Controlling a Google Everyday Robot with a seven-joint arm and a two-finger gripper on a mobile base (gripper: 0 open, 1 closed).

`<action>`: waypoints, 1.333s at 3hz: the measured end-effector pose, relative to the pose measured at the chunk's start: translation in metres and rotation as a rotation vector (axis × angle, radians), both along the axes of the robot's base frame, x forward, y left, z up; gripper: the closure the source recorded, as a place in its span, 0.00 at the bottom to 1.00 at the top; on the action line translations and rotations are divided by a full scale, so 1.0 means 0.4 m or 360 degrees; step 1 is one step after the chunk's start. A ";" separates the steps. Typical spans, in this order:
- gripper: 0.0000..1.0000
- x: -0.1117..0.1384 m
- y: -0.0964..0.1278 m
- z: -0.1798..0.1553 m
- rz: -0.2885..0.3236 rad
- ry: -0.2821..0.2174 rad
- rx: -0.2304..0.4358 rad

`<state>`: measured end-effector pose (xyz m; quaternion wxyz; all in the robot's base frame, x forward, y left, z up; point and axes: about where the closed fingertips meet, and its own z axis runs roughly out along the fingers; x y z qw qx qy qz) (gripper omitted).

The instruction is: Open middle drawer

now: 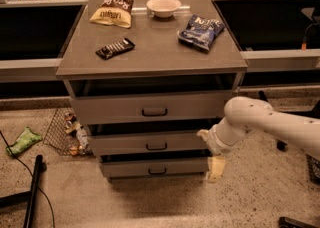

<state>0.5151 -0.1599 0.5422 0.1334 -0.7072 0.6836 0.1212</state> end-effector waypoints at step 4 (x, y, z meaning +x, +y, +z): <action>0.00 0.186 0.026 -0.198 0.0206 -0.0247 0.0014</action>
Offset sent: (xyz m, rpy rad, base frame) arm 0.0952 0.0150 -0.1089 0.0283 -0.1816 0.2184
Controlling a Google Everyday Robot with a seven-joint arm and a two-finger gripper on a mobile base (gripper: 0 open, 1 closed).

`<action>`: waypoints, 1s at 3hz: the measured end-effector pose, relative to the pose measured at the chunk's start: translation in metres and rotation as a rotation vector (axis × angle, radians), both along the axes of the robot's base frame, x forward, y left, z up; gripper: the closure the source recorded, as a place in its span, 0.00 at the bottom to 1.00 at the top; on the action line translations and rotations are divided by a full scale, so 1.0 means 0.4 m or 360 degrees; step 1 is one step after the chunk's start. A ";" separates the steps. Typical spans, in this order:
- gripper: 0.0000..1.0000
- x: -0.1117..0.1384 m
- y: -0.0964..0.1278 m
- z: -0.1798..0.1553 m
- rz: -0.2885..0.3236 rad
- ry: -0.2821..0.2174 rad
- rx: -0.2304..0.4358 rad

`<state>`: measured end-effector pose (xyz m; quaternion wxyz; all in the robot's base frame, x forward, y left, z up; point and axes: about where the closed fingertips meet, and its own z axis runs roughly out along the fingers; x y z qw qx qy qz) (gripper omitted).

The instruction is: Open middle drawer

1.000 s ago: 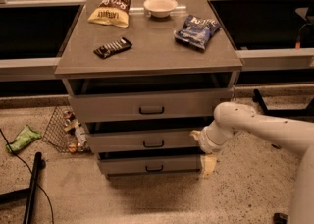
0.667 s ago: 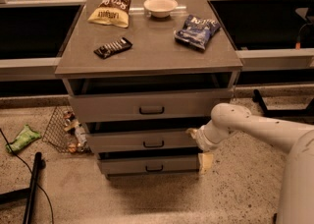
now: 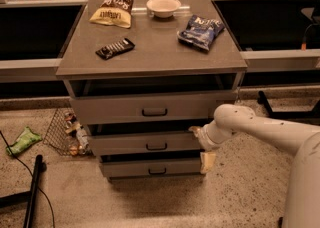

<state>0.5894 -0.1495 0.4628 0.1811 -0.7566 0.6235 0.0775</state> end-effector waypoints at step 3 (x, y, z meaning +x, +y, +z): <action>0.00 0.132 0.020 -0.094 -0.0223 -0.0001 -0.0032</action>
Offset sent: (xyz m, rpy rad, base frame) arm 0.0662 0.0100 -0.0421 -0.0474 -0.0044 -0.1738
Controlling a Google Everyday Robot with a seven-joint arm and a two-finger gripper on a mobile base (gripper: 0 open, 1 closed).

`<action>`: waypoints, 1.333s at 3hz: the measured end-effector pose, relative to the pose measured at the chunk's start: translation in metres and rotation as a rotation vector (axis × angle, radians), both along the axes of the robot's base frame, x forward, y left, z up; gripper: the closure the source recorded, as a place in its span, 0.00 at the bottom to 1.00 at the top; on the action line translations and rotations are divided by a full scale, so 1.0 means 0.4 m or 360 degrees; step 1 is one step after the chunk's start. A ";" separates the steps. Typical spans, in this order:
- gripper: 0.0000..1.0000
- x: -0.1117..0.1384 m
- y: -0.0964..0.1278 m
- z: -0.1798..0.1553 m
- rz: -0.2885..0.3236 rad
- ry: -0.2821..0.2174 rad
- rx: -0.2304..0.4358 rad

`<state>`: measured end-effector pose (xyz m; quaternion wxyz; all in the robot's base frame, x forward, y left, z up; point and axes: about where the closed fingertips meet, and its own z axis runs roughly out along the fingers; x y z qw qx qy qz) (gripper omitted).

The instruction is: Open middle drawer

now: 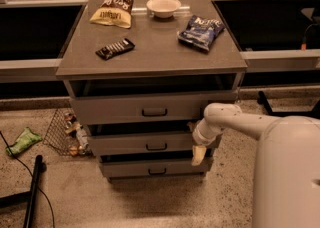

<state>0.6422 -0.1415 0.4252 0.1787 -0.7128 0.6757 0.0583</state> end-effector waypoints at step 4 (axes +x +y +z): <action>0.89 0.039 0.015 -0.060 -0.0061 0.0081 0.0046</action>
Offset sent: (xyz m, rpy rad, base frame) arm 0.0177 0.0093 -0.0486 0.0526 0.0893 -0.0520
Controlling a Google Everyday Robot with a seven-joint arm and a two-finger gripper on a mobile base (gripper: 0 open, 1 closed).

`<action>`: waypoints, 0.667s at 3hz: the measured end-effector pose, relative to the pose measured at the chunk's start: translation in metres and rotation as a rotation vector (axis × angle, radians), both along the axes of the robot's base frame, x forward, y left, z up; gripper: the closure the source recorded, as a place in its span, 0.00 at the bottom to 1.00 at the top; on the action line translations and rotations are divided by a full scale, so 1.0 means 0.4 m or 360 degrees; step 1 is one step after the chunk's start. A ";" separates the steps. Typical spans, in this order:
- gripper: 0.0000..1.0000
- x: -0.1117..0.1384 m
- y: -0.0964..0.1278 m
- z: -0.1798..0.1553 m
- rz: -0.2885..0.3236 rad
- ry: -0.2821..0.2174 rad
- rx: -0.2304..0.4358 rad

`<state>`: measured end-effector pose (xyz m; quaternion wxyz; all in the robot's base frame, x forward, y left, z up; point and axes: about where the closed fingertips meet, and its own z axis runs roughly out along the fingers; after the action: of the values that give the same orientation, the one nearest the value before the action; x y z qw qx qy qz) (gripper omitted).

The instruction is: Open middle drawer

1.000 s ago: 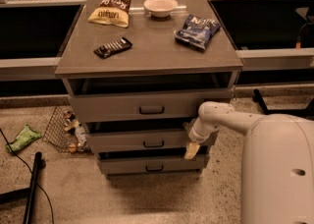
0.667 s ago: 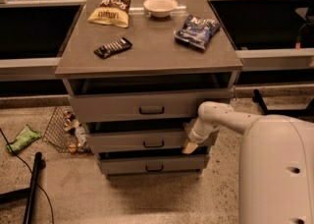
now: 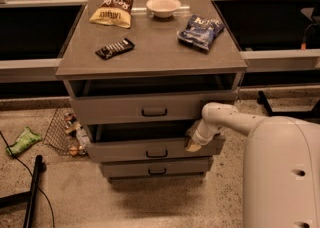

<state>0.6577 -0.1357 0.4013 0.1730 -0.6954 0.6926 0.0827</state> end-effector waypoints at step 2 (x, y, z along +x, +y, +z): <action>0.83 0.000 0.000 0.006 0.0000 0.0000 0.0000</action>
Offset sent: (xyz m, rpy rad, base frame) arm -0.0001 0.0000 0.0026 0.0001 0.0001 0.0001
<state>0.6577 -0.1357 0.4039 0.1730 -0.6954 0.6925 0.0828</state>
